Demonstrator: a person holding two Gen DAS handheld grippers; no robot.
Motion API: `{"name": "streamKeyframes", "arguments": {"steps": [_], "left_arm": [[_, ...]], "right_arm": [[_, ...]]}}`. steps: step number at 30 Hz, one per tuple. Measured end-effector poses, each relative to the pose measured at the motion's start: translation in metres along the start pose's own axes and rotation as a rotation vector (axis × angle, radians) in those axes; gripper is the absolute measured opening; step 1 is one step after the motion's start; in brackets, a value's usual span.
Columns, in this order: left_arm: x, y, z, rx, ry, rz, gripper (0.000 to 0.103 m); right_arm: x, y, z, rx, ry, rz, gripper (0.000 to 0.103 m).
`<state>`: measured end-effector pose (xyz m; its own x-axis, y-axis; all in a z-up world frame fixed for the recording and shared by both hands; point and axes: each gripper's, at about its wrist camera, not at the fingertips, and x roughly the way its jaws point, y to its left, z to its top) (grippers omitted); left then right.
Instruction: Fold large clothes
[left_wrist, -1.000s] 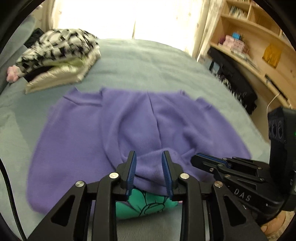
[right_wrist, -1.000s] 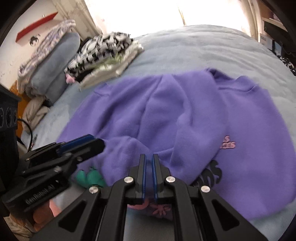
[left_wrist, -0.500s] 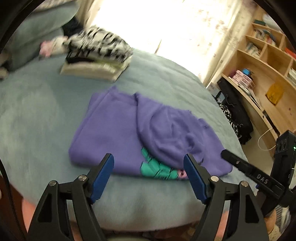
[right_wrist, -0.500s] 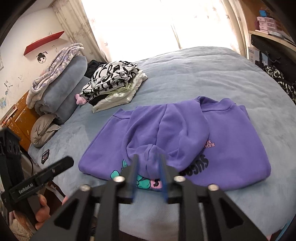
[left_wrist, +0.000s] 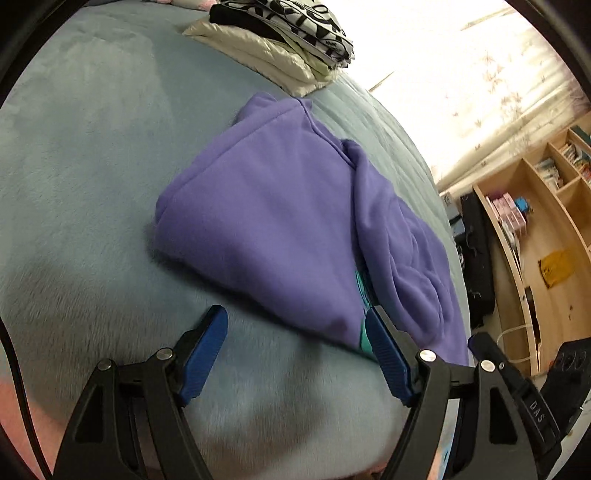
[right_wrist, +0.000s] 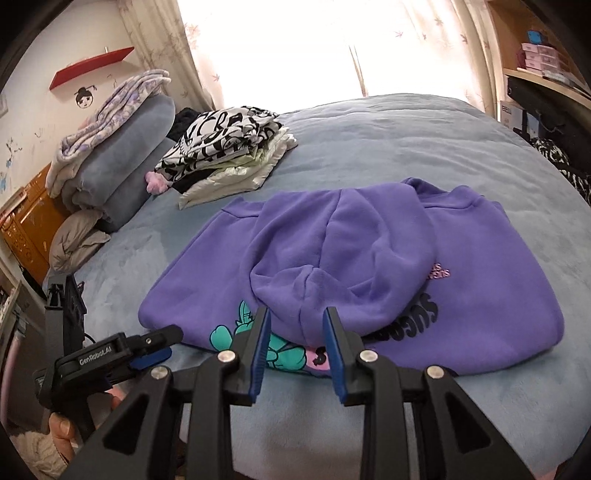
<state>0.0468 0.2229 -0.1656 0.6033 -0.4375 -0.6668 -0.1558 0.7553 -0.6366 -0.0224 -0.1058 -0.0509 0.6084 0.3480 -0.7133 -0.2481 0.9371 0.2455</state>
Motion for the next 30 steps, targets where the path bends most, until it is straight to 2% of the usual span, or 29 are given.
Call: {"name": "streamKeyframes", "arguments": {"steps": [8, 10, 11, 12, 13, 15, 18, 22, 25, 30], "left_arm": [[0.033, -0.010, 0.030, 0.049, -0.083, 0.056, 0.073], [0.036, -0.013, 0.039, 0.043, -0.105, 0.057, 0.053], [0.038, -0.013, 0.045, 0.039, -0.116, 0.048, 0.035], [0.038, -0.013, 0.049, 0.042, -0.127, 0.046, 0.022], [0.037, -0.017, 0.053, 0.058, -0.142, 0.037, 0.020], [0.033, -0.034, 0.053, 0.136, -0.185, 0.044, 0.017], [0.027, -0.089, 0.037, 0.387, -0.285, 0.131, 0.015], [0.020, -0.146, 0.023, 0.577, -0.347, 0.096, 0.015], [0.028, -0.197, 0.007, 0.719, -0.352, 0.052, 0.015], [0.047, -0.258, -0.021, 0.862, -0.316, -0.002, 0.015]], "right_arm": [[0.047, -0.003, 0.022, -0.020, 0.020, -0.027, 0.021], [0.062, -0.004, 0.027, -0.025, 0.029, -0.038, 0.015], [0.070, -0.005, 0.028, -0.031, 0.037, -0.044, 0.013], [0.081, -0.007, 0.028, -0.042, 0.054, -0.055, 0.012], [0.090, -0.008, 0.026, -0.049, 0.074, -0.059, 0.012], [0.109, -0.010, 0.018, -0.056, 0.120, -0.055, 0.012], [0.110, -0.009, 0.012, -0.070, 0.101, -0.053, 0.012], [0.104, -0.022, 0.009, -0.010, 0.102, 0.005, 0.012], [0.098, -0.036, 0.008, 0.047, 0.098, 0.065, 0.012], [0.084, -0.069, 0.009, 0.180, 0.127, 0.203, 0.012]]}}
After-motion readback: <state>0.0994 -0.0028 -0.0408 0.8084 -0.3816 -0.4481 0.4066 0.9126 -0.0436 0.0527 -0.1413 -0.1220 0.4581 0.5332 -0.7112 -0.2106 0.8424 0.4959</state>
